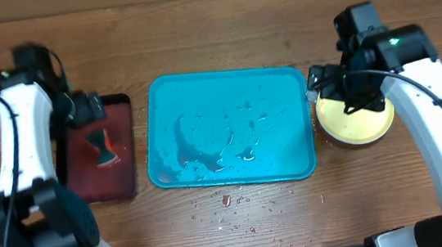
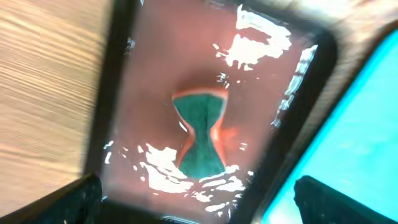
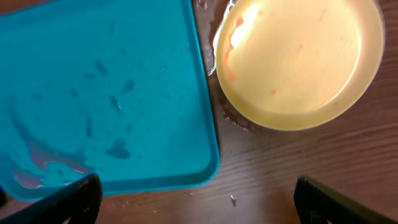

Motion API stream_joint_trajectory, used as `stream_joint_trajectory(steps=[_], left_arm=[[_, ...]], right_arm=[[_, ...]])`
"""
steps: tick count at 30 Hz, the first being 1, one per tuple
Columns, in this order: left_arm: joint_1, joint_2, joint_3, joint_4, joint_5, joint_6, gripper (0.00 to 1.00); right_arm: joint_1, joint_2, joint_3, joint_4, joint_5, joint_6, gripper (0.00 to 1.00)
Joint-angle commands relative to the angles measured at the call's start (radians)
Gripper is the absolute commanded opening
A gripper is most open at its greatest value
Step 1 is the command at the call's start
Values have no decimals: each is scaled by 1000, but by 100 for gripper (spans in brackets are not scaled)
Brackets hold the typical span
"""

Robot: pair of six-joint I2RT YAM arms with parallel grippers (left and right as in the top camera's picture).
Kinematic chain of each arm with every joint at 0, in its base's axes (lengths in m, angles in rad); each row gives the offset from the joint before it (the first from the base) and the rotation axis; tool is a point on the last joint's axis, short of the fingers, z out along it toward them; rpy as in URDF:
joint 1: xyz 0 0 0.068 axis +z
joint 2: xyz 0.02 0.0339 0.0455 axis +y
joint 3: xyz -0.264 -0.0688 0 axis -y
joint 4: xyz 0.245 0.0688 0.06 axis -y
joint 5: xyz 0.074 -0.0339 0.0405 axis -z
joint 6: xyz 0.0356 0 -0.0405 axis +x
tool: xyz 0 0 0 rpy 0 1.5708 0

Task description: Clean dirty plates on tray and stack at the side

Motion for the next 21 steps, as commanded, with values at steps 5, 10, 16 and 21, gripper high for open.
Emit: stream_joint_trajectory(steps=[5, 10, 16, 21], left_arm=[[-28, -215, 264, -51, -2, -19, 100], [-28, -262, 265, -53, -2, -19, 100], [-27, -244, 265, -53, -2, -19, 100], [-27, -239, 264, -53, -2, -19, 100]], right_arm=[[3, -33, 359, -219, 6, -18, 100], [4, -146, 562, -241, -135, -76, 100], [4, -384, 631, -234, -245, -71, 100], [4, -522, 631, -241, -245, -71, 100]])
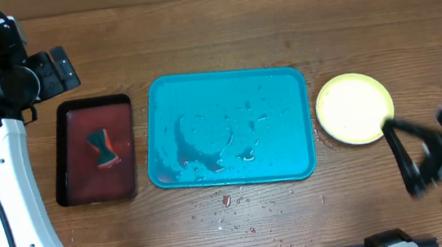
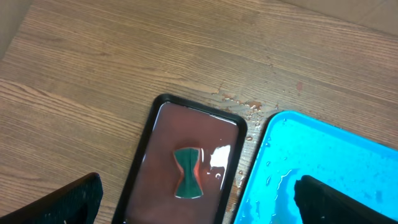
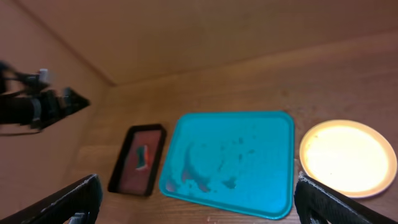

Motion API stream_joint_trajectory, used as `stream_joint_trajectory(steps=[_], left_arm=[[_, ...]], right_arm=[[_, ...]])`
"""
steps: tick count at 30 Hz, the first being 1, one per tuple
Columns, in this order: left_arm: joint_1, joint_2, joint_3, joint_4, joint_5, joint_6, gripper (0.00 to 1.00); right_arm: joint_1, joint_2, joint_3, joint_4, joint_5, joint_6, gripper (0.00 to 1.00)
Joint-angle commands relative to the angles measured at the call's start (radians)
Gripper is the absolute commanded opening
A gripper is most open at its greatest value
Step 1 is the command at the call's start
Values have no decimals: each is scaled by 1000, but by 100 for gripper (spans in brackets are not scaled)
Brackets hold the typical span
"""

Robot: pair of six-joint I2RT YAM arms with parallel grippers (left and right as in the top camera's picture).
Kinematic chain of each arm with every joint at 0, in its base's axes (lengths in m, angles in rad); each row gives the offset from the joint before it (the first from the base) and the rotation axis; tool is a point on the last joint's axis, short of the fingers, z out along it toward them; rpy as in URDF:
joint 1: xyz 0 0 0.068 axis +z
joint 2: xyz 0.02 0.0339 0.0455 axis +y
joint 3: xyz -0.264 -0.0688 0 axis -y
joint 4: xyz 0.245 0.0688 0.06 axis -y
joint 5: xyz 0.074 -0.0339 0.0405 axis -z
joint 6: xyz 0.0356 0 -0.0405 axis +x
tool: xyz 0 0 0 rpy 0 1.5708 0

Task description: Clean dirty plates on tray and stack at the side

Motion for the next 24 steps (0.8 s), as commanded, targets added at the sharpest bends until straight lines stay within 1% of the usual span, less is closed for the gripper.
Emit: stream_joint_trajectory(steps=[1, 4, 7, 10, 13, 15, 16, 20, 24], left_arm=[[0, 5, 1, -2, -2, -11, 100], [0, 5, 1, -2, -2, -11, 100], [0, 5, 1, -2, -2, -11, 100], [0, 5, 1, -2, -2, -11, 100], [0, 5, 1, -2, -2, -11, 100], [0, 5, 1, -2, -2, -11, 100], [0, 5, 1, -2, -2, -11, 100], [0, 5, 1, -2, -2, -11, 100], [0, 5, 1, -2, -2, -11, 100]], right_arm=[[4, -42, 0, -5, -24, -12, 100], [4, -77, 0, -5, 3, -60, 100], [5, -85, -13, -4, 138, -118, 100], [2, -92, -85, 12, 241, -167, 100], [-12, -131, -206, 105, 247, -214, 100], [-33, -187, -332, 215, 243, -237, 100], [-45, -236, -440, 306, 238, -254, 100], [-81, -388, -761, 560, 183, -282, 100], [-126, -548, -1095, 835, 104, -282, 100]])
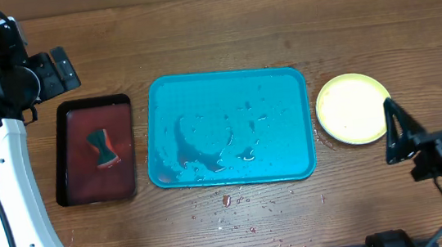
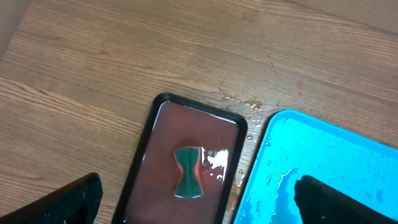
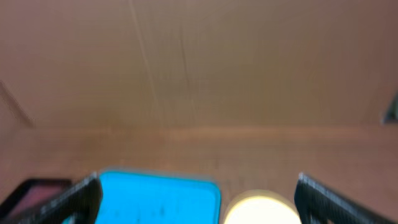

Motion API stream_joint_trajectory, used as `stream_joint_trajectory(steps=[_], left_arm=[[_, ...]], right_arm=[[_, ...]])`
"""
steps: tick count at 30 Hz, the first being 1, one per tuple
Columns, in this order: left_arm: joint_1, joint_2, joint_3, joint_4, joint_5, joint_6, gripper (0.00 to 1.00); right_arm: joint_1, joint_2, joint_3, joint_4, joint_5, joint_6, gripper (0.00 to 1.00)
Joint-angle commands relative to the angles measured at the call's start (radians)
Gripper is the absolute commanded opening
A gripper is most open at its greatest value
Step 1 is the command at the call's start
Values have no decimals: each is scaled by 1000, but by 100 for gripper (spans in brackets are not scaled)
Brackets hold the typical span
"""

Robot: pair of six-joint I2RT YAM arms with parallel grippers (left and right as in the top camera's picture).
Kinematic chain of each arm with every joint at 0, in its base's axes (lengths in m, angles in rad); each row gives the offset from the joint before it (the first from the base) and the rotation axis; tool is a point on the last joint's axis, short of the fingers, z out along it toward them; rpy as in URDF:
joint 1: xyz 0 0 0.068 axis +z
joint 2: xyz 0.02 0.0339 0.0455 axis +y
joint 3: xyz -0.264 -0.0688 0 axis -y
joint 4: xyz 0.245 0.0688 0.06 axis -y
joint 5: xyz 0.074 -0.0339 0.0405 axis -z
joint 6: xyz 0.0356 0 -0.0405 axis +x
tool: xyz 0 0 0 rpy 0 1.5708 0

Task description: Clean dirty plates on tray and stack at the side

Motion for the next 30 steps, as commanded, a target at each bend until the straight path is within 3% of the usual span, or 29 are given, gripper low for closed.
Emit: stream_joint_trajectory(steps=[1, 5, 8, 10, 13, 22, 30], left_arm=[[0, 4, 3, 0, -2, -11, 100], [0, 5, 3, 0, -2, -11, 100], [0, 5, 3, 0, -2, -11, 100], [0, 4, 3, 0, -2, -11, 100], [0, 4, 3, 0, -2, -11, 100], [0, 4, 3, 0, -2, -11, 100], [0, 4, 3, 0, -2, -11, 100]], right_arm=[[-39, -134, -265, 178, -84, -26, 100], [-60, -280, -591, 478, -145, -25, 100], [-60, -492, -1011, 895, -171, -25, 100], [-60, -557, -1117, 986, -175, -24, 100], [-60, -632, -1223, 1039, -177, -25, 100], [-60, -638, -1342, 1035, -165, -25, 100], [-60, -638, -1341, 902, -150, -21, 100]])
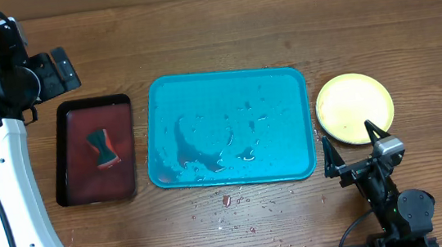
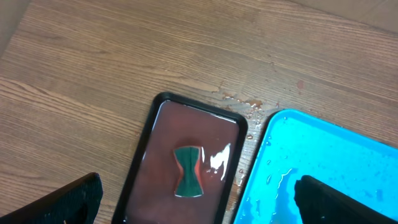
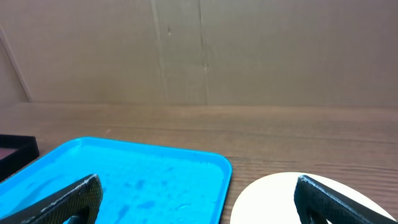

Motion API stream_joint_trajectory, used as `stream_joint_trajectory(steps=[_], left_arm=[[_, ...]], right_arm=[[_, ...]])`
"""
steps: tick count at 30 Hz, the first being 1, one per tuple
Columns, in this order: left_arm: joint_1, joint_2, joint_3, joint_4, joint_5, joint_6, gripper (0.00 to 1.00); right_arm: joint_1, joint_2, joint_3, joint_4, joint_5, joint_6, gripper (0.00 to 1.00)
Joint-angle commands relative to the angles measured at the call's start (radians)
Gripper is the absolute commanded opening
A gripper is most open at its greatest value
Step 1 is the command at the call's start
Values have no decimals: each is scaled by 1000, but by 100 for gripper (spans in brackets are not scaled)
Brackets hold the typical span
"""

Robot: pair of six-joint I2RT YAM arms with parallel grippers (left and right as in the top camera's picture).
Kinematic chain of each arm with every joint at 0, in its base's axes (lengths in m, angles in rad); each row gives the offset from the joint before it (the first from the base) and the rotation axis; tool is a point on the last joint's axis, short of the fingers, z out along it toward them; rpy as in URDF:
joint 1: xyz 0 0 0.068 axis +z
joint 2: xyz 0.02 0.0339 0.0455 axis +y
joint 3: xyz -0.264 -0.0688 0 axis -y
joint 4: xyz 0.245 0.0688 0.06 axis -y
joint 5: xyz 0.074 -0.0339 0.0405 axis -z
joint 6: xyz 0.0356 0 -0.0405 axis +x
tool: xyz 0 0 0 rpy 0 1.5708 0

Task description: Clean dirty plates on tray and stack at the side

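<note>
The blue tray point(image 1: 230, 127) in the middle of the table carries only water drops and a reddish smear. A pale yellow plate point(image 1: 355, 108) lies on the wood to its right, also in the right wrist view point(image 3: 292, 199). My right gripper point(image 1: 350, 149) sits low near the front edge just below the plate, open and empty, facing across the tray point(image 3: 137, 180). My left gripper point(image 1: 55, 73) hangs high over the far left corner, open and empty, looking down on the green sponge point(image 2: 188, 171).
A black tub point(image 1: 66, 156) of reddish water stands left of the tray with the sponge point(image 1: 104, 148) in it. Crumbs and drops point(image 1: 233, 200) dot the wood in front of the tray. A cardboard wall point(image 3: 199, 50) backs the table.
My right gripper has moved from the table's right edge to a low spot at the front, just below the plate, and its view is now sharp and level. The left arm has not moved.
First my left gripper was low over the tub and sponge, and my right gripper just above the yellow plate beside the tray. Then both were drawn back, left high at the far corner, right off toward the right edge. Now the right rests low by the plate.
</note>
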Motion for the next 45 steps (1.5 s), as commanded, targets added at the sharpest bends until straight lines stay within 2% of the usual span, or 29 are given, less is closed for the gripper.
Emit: stream_joint_trajectory(steps=[1, 22, 28, 33, 39, 45], left_arm=[[0, 4, 5, 0, -2, -11, 100], [-2, -15, 5, 0, -2, -11, 100], [-81, -149, 4, 0, -2, -11, 100], [-202, -357, -15, -11, -2, -2, 100], [-211, -615, -223, 105, -1, -3, 100], [-210, -892, -671, 470, 6, -3, 100]], right_arm=[[-5, -10, -11, 8, 6, 3, 100], [-5, -10, -11, 8, 6, 3, 100], [-5, -10, -11, 8, 6, 3, 100], [-5, -10, -11, 8, 6, 3, 100], [-5, -10, -11, 8, 6, 3, 100], [-5, -10, -11, 8, 6, 3, 100]])
